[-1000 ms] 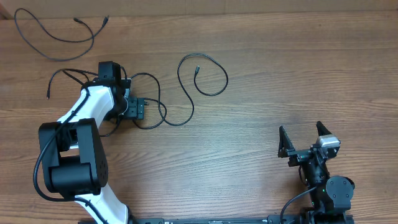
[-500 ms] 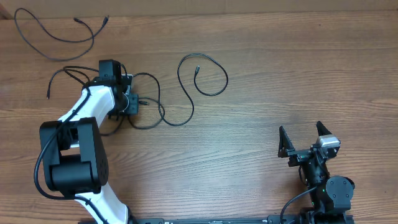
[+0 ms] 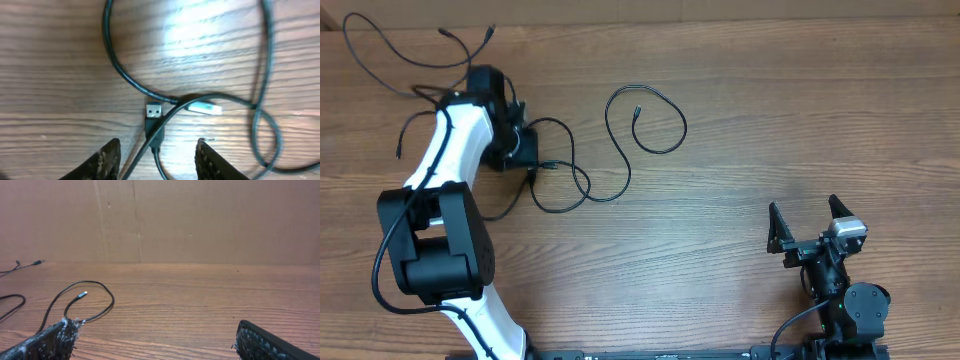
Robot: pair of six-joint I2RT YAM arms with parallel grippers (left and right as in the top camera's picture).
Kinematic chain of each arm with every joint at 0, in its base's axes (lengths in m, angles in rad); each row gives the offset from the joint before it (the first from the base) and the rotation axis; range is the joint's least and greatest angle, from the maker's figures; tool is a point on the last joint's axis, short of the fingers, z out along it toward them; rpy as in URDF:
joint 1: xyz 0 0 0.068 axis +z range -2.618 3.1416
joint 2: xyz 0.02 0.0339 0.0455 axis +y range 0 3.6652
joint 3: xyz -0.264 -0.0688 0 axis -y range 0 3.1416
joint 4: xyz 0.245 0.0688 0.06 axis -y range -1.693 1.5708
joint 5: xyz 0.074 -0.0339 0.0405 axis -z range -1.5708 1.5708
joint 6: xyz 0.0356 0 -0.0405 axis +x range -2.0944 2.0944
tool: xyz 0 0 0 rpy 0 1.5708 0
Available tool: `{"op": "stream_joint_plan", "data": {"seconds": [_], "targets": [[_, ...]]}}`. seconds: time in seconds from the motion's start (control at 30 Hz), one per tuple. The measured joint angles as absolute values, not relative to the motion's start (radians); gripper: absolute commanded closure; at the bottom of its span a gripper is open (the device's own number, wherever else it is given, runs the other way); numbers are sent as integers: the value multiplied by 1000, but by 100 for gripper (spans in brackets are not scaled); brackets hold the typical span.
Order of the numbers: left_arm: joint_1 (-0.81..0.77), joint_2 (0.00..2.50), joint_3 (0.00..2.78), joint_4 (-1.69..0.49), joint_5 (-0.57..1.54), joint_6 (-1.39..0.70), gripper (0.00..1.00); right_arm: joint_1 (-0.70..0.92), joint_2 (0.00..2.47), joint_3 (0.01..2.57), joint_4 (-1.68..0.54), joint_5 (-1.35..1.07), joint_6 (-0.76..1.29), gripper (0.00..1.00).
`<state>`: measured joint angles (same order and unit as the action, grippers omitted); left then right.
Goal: Untangle cables
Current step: 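Lift the grasped black cable with the left gripper and pull it left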
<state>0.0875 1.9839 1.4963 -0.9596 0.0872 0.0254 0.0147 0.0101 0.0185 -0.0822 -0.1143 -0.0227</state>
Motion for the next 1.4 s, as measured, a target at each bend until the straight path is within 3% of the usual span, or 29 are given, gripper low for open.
{"op": "stream_joint_plan", "data": {"seconds": [0.2, 0.27, 0.37, 0.47, 0.53, 0.67, 0.97, 1.03, 1.17, 1.4], "targets": [[88, 1979, 1509, -1003, 89, 25, 29, 15, 10, 19, -81, -114, -23, 0], [88, 1979, 1489, -1007, 41, 5, 37, 15, 10, 19, -82, -114, -23, 0], [88, 1979, 1432, -1001, -46, -43, 37, 15, 10, 19, -82, -114, -23, 0], [96, 1979, 1359, -961, -118, -53, 29, 15, 10, 19, -81, -115, -23, 0], [105, 1979, 1325, -945, -142, -50, 31, 15, 10, 19, -81, -114, -23, 0], [126, 1979, 1313, -920, -142, -42, 36, 15, 10, 19, -81, -115, -23, 0], [145, 1975, 1275, -818, -12, 60, 37, 15, 10, 19, -82, -115, -23, 0], [145, 1967, 1260, -762, -6, 71, 50, 15, 10, 19, -82, -115, -23, 0], [145, 1952, 1231, -701, 1, 87, 96, 15, 10, 19, -82, -114, -23, 0], [146, 1951, 1255, -772, 55, 78, 96, 15, 10, 19, -82, -114, -23, 0]]}}
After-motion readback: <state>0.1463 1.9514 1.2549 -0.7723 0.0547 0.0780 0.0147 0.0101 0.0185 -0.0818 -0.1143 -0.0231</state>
